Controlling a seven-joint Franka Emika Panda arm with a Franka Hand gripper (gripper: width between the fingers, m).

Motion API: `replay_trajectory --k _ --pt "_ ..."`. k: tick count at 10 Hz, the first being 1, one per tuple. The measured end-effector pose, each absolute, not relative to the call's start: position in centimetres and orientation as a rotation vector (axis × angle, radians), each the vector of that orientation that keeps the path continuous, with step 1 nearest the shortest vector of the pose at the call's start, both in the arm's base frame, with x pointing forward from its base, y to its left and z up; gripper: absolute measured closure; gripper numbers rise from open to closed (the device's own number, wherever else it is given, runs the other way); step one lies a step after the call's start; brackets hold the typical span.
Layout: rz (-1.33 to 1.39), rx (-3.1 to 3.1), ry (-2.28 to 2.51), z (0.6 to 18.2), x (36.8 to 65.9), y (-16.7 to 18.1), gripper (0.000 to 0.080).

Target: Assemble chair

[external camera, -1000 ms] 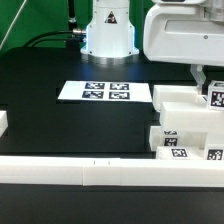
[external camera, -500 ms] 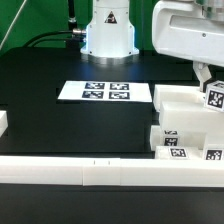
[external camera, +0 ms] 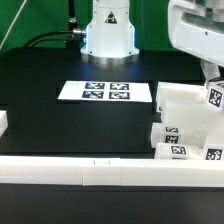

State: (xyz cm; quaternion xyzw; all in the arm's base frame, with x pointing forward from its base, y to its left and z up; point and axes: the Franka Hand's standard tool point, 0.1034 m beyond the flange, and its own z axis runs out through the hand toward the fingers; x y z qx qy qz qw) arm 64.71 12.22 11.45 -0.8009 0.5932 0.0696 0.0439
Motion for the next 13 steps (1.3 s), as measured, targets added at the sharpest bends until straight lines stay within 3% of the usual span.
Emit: replay_trajectory --k 8,11,13 --pt "0.263 -2.010 2.249 11.4 65.1 11.3 0.0515" --pt "0.250 -2.148 2.115 11.2 65.1 11.3 0.0193" --pt "0.236 -2.275 1.961 11.2 65.1 11.3 0.0159"
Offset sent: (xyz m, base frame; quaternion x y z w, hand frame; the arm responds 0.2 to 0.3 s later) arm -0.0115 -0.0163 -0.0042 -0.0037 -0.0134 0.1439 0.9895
